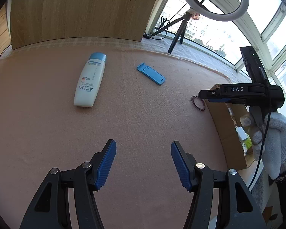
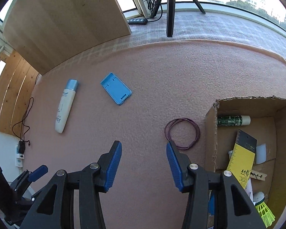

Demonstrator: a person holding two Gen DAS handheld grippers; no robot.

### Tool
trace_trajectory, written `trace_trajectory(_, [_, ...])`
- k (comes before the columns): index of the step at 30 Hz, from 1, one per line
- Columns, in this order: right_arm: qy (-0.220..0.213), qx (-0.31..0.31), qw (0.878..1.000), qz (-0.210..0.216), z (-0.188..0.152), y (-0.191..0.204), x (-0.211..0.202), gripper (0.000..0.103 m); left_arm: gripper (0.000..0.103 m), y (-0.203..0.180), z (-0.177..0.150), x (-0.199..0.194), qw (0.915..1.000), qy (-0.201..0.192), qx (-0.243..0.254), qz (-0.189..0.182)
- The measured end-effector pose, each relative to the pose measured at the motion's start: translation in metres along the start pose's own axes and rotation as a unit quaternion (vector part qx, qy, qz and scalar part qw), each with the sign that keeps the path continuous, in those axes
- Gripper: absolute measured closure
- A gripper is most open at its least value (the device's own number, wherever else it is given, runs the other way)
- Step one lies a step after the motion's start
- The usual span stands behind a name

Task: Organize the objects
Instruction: 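Move the left tool toward the blue phone stand on the floor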

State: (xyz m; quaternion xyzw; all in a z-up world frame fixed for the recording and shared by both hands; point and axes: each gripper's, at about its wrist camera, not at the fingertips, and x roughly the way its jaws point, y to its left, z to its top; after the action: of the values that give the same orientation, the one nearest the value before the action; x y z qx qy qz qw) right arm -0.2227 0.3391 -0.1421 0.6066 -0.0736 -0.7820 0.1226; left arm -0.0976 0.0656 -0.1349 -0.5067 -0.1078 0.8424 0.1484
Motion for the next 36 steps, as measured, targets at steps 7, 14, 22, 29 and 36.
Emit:
trace_trajectory(7, [0.03,-0.008,0.998,-0.063,0.009,0.007,0.032,0.058,0.04,0.022,-0.004,-0.001,0.9999,0.002,-0.013,-0.003])
trace_trajectory(14, [0.038,-0.005,0.995,-0.094,0.007,0.009,0.046,0.058,0.04,0.016,0.028,0.014,1.0,0.006,0.002,-0.002])
trace_trajectory(22, [0.037,0.004,0.995,-0.097,0.002,0.007,0.053,0.058,0.04,-0.01,0.108,0.067,0.9996,0.025,0.015,0.003])
trace_trajectory(29, [0.041,0.021,0.997,-0.065,0.001,-0.001,0.047,0.061,0.04,-0.029,0.172,0.136,0.9982,0.054,0.015,0.022])
trace_trajectory(36, [0.036,0.041,0.998,-0.043,0.003,-0.011,0.038,0.065,0.04,-0.04,0.202,0.208,0.9904,0.085,0.046,0.099])
